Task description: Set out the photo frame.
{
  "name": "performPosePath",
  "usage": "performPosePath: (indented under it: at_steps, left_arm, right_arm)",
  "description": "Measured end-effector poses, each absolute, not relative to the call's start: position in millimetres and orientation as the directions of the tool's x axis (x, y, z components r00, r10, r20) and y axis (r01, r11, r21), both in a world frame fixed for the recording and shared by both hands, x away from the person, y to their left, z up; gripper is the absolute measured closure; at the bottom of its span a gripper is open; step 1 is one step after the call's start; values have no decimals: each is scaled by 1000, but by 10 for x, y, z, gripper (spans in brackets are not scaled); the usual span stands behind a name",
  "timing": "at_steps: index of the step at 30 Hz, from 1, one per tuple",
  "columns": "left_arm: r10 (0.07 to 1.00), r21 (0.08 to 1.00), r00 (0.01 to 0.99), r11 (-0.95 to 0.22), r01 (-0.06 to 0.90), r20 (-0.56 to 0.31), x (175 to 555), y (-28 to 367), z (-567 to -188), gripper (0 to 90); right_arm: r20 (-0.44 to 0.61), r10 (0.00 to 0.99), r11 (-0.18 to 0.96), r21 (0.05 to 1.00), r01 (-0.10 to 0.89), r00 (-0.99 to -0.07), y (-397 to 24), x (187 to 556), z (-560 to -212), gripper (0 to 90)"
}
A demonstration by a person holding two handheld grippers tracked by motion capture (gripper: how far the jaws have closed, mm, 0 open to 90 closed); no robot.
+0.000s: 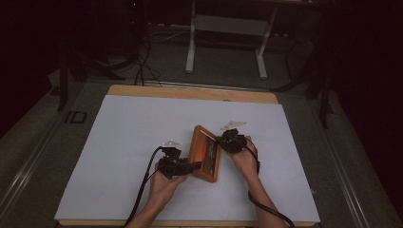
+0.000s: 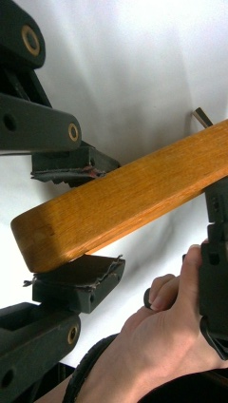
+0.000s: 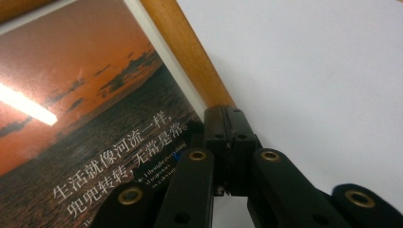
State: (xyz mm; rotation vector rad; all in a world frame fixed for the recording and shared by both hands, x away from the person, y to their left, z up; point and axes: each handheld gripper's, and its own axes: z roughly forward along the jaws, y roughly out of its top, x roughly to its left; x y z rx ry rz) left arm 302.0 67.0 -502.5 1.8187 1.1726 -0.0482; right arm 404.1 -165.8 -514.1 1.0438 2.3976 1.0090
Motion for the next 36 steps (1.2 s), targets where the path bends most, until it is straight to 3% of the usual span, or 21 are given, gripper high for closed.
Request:
performPosePath:
  at_steps: [8,13,20,31,36]
  left_arm:
    - [706,694,556,-127,708,-438,3035,569,-4940,573]
    - [702,711,582,-154,687,-410,3041,463,-4875,622]
    - [693,751,651,-241,615,-311,2994,263,-4769,650]
    - [631,760,740,-356,543,-234,3022,144,-4675,680]
    - [574,765,806,-452,459,-144,3030,138,-4610,688]
  right_arm:
    - [-45,752,479,722,499,-657,-1774,3976,-5122,845]
    - [-42,765,448,752,484,-643,-1955,3844,-5025,772]
    - [-43,764,423,788,448,-644,-2135,3655,-4888,712]
    - [-74,732,421,830,365,-677,-2347,3338,-4583,674]
    - [-80,716,413,849,328,-693,-2432,3265,-4468,643]
